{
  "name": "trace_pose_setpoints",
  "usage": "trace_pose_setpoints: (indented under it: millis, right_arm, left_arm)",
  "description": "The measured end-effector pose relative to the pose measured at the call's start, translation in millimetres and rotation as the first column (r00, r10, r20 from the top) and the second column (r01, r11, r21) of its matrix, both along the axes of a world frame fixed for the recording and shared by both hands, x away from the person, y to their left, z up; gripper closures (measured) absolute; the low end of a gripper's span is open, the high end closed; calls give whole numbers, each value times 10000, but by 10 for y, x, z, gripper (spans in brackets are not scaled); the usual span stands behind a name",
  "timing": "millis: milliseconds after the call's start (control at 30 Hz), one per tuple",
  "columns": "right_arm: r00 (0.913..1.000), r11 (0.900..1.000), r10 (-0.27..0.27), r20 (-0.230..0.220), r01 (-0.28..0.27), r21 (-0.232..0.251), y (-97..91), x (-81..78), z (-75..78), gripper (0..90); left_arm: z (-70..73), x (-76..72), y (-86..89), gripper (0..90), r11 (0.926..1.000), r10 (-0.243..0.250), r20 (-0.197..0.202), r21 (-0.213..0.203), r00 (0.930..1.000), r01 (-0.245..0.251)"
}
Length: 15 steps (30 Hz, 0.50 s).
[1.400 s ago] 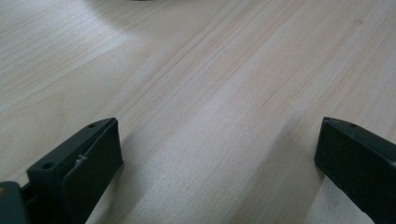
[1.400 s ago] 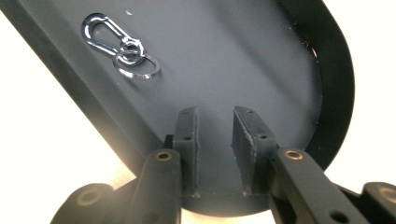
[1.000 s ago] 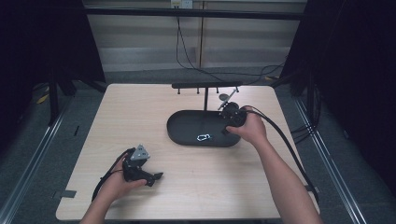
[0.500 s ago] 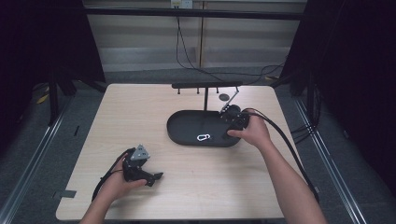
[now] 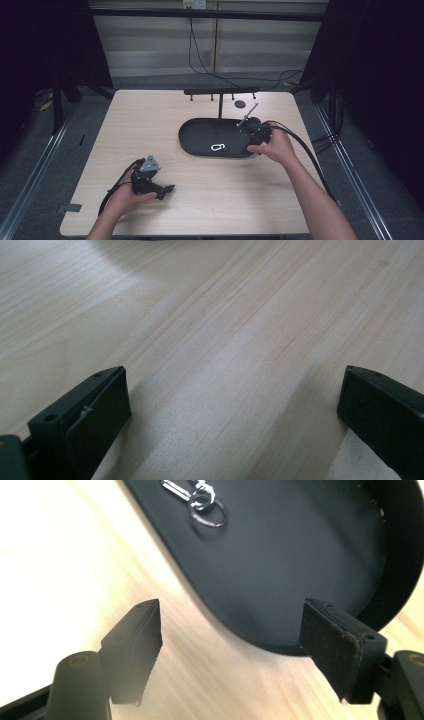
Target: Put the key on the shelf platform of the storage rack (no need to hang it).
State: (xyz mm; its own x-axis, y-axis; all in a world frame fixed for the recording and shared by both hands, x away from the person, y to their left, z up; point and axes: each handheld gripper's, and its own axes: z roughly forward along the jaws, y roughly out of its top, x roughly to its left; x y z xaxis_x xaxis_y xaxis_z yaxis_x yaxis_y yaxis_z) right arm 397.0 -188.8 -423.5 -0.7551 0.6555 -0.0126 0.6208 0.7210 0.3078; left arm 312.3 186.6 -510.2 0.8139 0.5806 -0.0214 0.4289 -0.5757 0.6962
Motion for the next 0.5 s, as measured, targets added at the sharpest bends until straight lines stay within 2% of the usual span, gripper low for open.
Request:
trace_pose_setpoints:
  millis: [500]
  right_arm:
    - [9999,9999,123,13,-123,85,-98,-225,49,241]
  left_arm:
    - [-2,-2,-2,1,10000,-34,25,-31,10000,34]
